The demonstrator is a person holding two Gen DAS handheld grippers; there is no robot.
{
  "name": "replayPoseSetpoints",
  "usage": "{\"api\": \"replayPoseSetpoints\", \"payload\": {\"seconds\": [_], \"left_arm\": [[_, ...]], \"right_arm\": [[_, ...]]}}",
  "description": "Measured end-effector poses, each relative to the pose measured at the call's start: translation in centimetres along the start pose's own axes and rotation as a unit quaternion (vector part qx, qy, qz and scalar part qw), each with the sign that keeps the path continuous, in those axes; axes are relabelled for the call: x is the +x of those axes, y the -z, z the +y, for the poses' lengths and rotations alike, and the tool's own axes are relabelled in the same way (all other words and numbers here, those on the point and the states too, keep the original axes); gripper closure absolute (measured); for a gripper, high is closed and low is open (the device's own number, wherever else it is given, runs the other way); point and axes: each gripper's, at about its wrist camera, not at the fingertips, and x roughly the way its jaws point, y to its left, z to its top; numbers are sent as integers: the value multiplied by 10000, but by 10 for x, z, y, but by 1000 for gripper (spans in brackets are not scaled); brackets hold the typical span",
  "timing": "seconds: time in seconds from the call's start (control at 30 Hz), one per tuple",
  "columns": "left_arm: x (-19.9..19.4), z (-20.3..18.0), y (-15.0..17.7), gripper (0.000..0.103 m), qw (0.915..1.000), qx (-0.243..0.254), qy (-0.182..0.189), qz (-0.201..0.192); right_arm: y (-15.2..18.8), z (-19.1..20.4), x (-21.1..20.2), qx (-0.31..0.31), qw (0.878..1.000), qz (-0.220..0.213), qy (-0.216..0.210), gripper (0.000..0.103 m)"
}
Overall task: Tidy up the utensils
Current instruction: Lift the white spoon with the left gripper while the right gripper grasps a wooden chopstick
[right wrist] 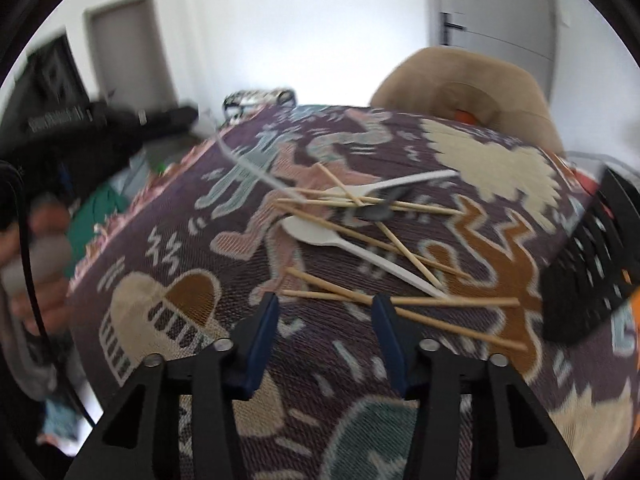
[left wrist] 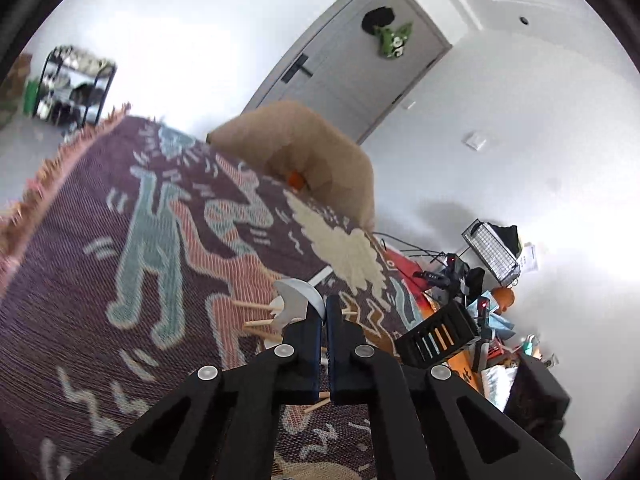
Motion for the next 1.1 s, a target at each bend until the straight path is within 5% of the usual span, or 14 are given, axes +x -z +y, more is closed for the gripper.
{"api": "replayPoseSetpoints", "payload": {"seconds": [0.1, 0.47, 0.7, 1.1], "left_arm": [[-16, -4, -4, 102, 9998, 131, 22, -131], [-49, -2, -13, 102, 9985, 368, -96, -384], [-51, 2, -12, 102, 9987, 370, -78, -344], [-46, -14, -8, 102, 9982, 526, 2, -272]], "right_arm": [[-8, 11, 14, -308, 9994, 182, 28, 67], [-22, 32, 63, -1110, 9900, 775, 389, 69], [-28, 30, 70, -1300, 9868, 858, 455, 92], [-35, -23, -20, -114, 9982, -510, 296, 97]]}}
